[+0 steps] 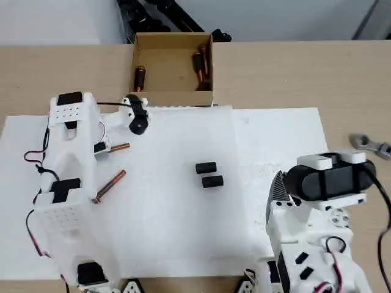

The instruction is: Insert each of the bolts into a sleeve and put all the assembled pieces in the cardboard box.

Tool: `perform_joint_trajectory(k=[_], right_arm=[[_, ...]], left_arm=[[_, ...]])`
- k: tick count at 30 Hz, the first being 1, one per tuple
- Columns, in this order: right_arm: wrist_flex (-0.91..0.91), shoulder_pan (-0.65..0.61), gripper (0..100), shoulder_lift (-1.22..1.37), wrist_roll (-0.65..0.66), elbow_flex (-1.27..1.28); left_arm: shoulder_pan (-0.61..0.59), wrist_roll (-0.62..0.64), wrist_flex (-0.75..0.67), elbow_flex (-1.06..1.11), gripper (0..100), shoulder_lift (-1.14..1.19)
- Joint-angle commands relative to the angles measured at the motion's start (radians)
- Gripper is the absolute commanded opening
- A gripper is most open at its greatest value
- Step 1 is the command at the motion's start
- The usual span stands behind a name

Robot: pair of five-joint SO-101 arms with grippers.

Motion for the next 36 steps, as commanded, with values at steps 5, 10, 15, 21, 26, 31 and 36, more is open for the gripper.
perform_joint_trajectory(k=[5, 10, 15, 21, 26, 31, 36], right_arm=[[-0.012, 0.007, 0.4, 0.005, -0.009, 0.002], [-0.012, 0.005, 0.4, -0.004, -0.009, 0.002], [-0.012, 0.004, 0.4, -0.004, -0.009, 0.002], [-0.012, 0.004, 0.4, -0.004, -0.011, 0.002], [-0.012, 0.004, 0.4, -0.005, -0.011, 0.0], [-0.012, 0.004, 0.4, -0.005, -0.011, 0.0], [-0.01, 0.004, 0.4, -0.005, -0.009, 0.0]], left_arm=[[-0.003, 0.08, 0.114, -0.031, 11, -0.077], [-0.018, 0.21, 0.221, -0.03, 11, -0.216], [-0.018, 0.373, 0.278, -0.025, 11, -0.376], [-0.012, 0.695, 0.278, -0.025, 11, -0.539], [-0.018, 1.333, 0.279, 0.007, 11, -0.637], [-0.018, 1.966, 0.279, 0.101, 11, -0.694], [-0.014, 2.074, 0.276, 0.128, 11, -0.747]])
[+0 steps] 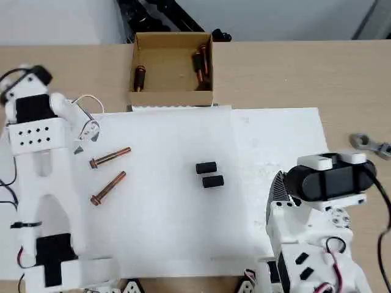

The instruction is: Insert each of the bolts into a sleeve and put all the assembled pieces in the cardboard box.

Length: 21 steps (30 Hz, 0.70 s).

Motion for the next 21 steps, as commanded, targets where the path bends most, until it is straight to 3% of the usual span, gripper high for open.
perform_joint_trajectory(k=[1, 6, 14, 21], right_arm=[[-0.01, 0.004, 0.4, -0.005, -0.009, 0.0], [-0.01, 0.004, 0.4, -0.005, -0.009, 0.0], [-0.01, 0.004, 0.4, -0.005, -0.009, 0.0], [-0.01, 0.004, 0.4, -0.005, -0.009, 0.0]], left_arm=[[0.003, 0.074, 0.017, -0.001, 11, -0.083], [-0.005, 0.232, 0.005, 0.004, 11, -0.084], [-0.037, 0.298, -0.003, 0.002, 16, 0.124], [-0.028, 0.351, -0.11, 0.002, 18, 0.279]])
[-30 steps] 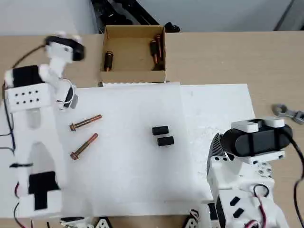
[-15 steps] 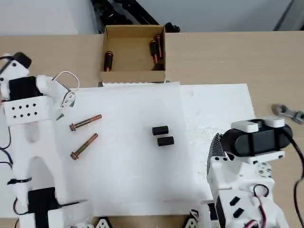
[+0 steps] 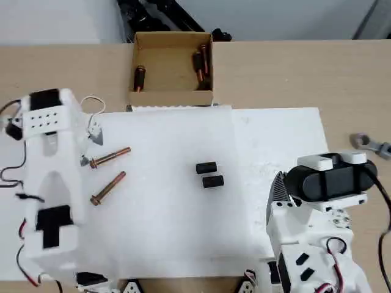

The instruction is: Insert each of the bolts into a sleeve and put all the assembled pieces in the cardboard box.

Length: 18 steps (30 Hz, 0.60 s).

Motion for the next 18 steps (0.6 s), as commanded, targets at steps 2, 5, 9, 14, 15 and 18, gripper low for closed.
perform_joint_trajectory(k=[2, 5, 9, 14, 15, 18], right_arm=[[-0.01, 0.004, 0.4, -0.005, -0.009, 0.0], [-0.01, 0.004, 0.4, -0.005, -0.009, 0.0], [-0.01, 0.004, 0.4, -0.005, -0.009, 0.0], [-0.013, 0.004, 0.4, -0.004, -0.009, 0.025], [-0.012, 0.004, 0.4, -0.004, -0.009, 0.04], [-0.021, 0.004, 0.4, -0.004, -0.011, 0.08]], left_arm=[[0.008, 0.049, -0.068, -0.008, 18, 0.009], [0.021, 0.094, -0.074, -0.008, 18, 0.014], [0.021, 0.132, -0.074, -0.008, 18, 0.011], [0.021, 0.178, -0.071, -0.008, 18, 0.015], [0.025, 0.184, -0.071, -0.007, 18, 0.017], [0.04, 0.192, -0.071, -0.004, 18, 0.018]])
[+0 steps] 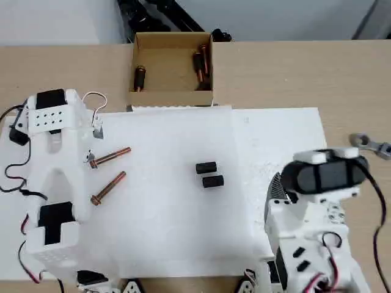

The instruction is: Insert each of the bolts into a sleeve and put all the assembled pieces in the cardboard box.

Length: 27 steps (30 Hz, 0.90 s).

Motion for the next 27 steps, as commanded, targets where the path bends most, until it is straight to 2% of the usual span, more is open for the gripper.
perform_joint_trajectory(k=[1, 10, 14, 22, 27], right_arm=[[-0.025, 0.002, 0.4, -0.004, -0.011, 0.02], [-0.085, 0.002, 0.4, -0.004, -0.011, 0.084], [-0.085, 0.002, 0.4, -0.004, -0.011, 0.086], [-0.085, 0.002, 0.4, -0.004, -0.011, 0.086], [-0.085, 0.002, 0.4, -0.004, -0.011, 0.086]], left_arm=[[0.026, 0.011, -0.009, -0.004, 18, -0.003], [0.129, 0.014, -0.006, -0.002, 18, -0.002], [0.126, 0.014, -0.006, -0.002, 18, 0.021], [0.063, 0.028, -0.003, -0.005, 18, 0.21], [0.06, 0.034, -0.034, -0.008, 18, 0.221]])
